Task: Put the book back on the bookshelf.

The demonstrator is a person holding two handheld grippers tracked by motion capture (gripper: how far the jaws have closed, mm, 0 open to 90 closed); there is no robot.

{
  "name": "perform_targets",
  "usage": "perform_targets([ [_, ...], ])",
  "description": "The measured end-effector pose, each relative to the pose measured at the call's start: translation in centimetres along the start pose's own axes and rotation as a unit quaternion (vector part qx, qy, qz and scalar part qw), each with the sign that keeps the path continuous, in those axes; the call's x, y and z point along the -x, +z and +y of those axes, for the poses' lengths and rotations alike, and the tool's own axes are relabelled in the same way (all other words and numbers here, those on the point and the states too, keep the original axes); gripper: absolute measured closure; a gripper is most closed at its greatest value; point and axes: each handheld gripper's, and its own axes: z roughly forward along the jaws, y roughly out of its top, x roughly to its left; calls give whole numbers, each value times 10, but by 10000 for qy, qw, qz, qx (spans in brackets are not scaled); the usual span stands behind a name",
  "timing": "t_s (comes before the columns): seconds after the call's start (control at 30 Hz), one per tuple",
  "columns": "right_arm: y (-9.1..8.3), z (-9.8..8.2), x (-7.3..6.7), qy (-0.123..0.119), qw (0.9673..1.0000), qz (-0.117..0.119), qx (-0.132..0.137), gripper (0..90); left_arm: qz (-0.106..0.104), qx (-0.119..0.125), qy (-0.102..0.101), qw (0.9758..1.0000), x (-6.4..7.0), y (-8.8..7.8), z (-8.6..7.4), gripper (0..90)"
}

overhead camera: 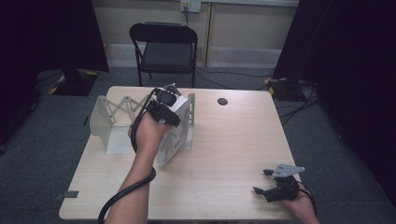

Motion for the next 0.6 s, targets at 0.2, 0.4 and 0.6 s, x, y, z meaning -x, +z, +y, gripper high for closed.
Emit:
perform_targets([
  [0.2, 0, 0, 0, 6, 10000, -1, 3, 144, 11, -21, -56, 10000, 0, 5, 3, 524],
  [0.4, 0, 0, 0, 6, 10000, -2, 4, 144, 55, -39, -152, 9999, 1, 9, 8, 524],
  [0.6, 0, 0, 0, 8, 10000, -2, 2, 144, 192, -69, -212, 9996, 2, 11, 12, 524],
])
